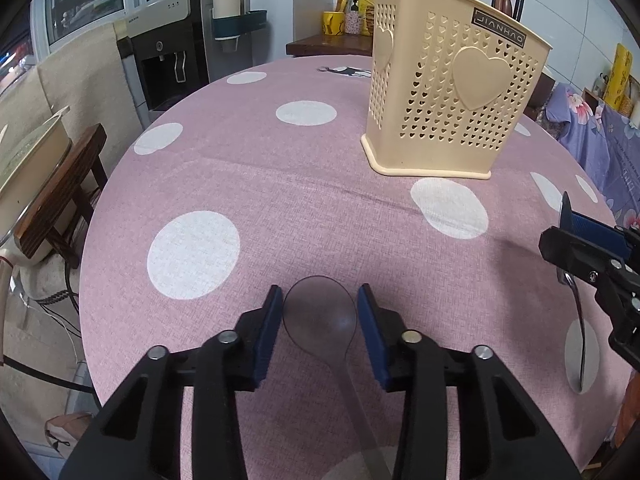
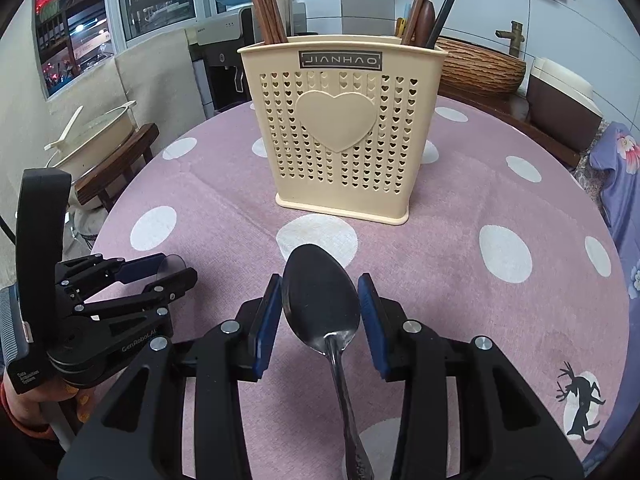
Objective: Organize utensils
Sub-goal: 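Lift both spoons toward the holder with both tools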
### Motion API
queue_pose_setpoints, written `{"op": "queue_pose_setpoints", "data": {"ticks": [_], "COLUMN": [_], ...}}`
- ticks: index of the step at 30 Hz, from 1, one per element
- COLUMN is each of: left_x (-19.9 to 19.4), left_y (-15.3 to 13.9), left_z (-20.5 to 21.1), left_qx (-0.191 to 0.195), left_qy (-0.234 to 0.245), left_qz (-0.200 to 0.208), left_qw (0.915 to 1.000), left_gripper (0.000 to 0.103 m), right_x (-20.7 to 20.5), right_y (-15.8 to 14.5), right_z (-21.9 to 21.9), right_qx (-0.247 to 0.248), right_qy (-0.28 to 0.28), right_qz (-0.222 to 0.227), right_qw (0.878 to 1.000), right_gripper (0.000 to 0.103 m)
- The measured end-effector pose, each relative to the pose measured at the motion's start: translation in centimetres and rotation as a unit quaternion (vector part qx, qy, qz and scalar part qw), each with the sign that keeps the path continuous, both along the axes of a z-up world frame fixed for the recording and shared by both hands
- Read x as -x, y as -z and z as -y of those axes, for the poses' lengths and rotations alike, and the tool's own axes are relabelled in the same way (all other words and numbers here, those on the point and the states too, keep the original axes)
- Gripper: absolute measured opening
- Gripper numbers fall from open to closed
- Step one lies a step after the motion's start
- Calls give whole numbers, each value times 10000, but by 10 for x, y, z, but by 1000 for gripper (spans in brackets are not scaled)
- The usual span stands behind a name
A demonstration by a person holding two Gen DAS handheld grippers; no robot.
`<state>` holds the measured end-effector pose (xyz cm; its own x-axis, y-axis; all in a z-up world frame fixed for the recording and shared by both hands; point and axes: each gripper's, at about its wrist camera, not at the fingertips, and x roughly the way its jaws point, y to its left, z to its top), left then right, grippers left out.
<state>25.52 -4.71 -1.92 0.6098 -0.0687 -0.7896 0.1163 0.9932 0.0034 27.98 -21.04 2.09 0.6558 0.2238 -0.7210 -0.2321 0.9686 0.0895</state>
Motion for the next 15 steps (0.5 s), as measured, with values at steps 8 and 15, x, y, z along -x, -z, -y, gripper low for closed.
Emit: {"op": "queue_pose_setpoints", "data": {"ticks": [8,15], "left_x": [0,8], "left_y": [-6,-45], "left_z": [2,-1], "left_qx": [188,474], "left_qy": [137,222], "left_qz": [115,733], "left_qw": [9997,9959], "left_gripper": [36,36], "right_x": [0,8], "right_y": [-4,-29], "right_z": [7,18], "right_qx": [-246,-589], "right_qy": [55,115], "right_qz": [82,475], "right_qw": [9996,9971], "right_gripper": [39,39]}}
